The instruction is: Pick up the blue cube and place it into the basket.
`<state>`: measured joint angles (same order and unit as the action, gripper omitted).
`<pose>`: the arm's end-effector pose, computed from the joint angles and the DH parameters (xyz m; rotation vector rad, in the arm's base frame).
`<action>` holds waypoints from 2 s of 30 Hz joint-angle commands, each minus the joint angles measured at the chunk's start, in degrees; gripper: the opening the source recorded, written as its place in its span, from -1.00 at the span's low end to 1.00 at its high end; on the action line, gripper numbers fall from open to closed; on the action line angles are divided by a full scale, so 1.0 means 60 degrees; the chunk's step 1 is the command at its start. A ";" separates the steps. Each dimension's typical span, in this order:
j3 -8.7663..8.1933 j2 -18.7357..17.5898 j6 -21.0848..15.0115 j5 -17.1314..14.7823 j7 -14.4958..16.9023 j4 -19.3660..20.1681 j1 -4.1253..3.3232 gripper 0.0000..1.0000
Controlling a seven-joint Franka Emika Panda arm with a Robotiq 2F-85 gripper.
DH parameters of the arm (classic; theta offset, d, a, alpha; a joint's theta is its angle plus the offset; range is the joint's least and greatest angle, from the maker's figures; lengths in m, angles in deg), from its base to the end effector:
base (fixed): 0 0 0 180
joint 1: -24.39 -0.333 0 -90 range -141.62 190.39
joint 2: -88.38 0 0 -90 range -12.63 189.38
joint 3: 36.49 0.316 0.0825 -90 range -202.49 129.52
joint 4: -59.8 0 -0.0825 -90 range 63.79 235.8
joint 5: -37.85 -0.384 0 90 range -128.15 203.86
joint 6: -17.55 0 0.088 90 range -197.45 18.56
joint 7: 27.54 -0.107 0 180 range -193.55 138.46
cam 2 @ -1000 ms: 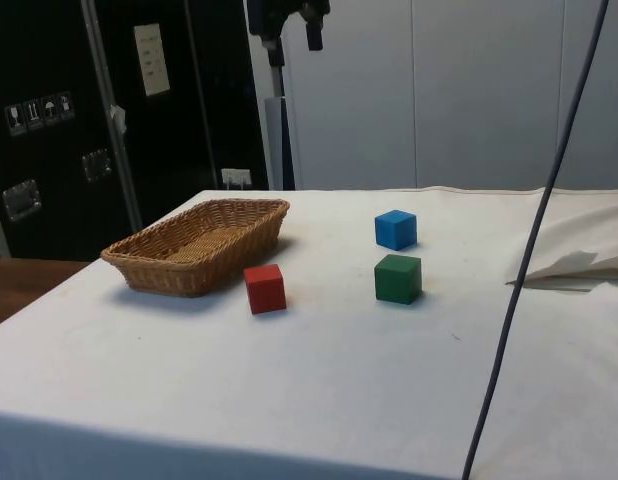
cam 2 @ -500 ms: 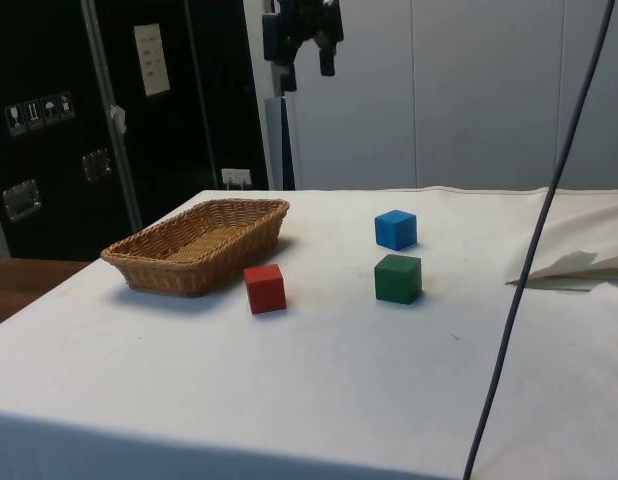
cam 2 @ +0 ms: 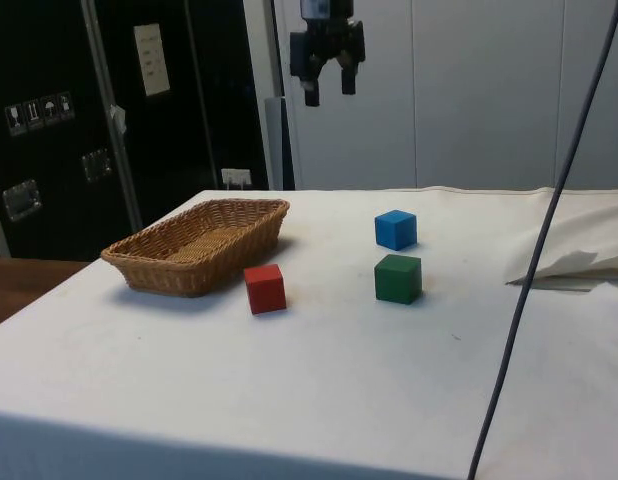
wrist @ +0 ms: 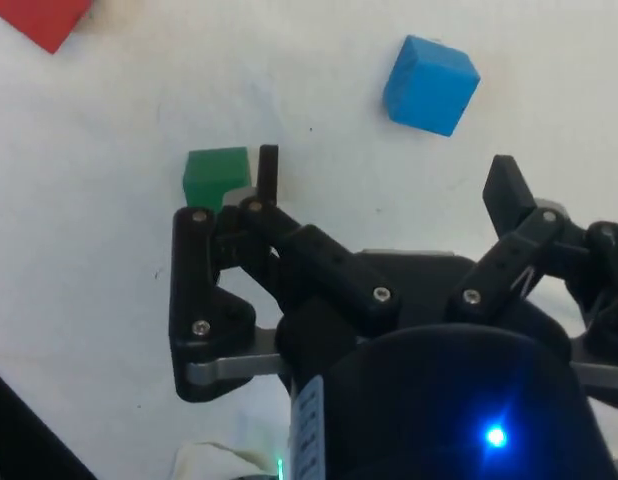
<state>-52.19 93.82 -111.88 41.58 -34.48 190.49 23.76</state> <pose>0.4910 -0.1351 0.3990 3.0630 -0.5325 0.1056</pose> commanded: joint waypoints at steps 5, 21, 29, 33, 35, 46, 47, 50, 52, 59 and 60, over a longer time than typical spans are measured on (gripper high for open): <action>-0.0267 0.0086 -0.0334 -0.0115 0.0363 0.0344 0.0038 0.99; -0.0592 -0.0306 -0.1366 0.0153 -0.0153 0.0917 0.0057 0.99; -0.0640 -0.0621 -0.1919 0.0344 -0.0716 0.1098 0.0076 0.99; -0.0668 -0.0659 -0.1939 0.0315 -0.0754 0.1108 0.0086 0.99; -0.0678 -0.0649 -0.1929 0.0296 -0.0745 0.1117 0.0076 0.99; -0.0907 -0.0372 -0.2712 0.0248 -0.0563 0.1948 0.0086 0.99; -0.0926 -0.0344 -0.2827 0.0239 -0.0544 0.2053 0.0086 0.99; -0.1003 -0.0248 -0.3304 0.0229 -0.0506 0.2483 0.0086 0.99; -0.1031 -0.0210 -0.3533 0.0239 -0.0506 0.2693 0.0086 0.99; -0.1165 -0.0239 -0.4230 0.0239 -0.0458 0.3266 0.0105 0.99; -0.1194 -0.0277 -0.4297 0.0220 -0.0430 0.3323 0.0105 0.99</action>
<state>-59.23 92.33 -136.74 42.84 -37.34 210.08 24.22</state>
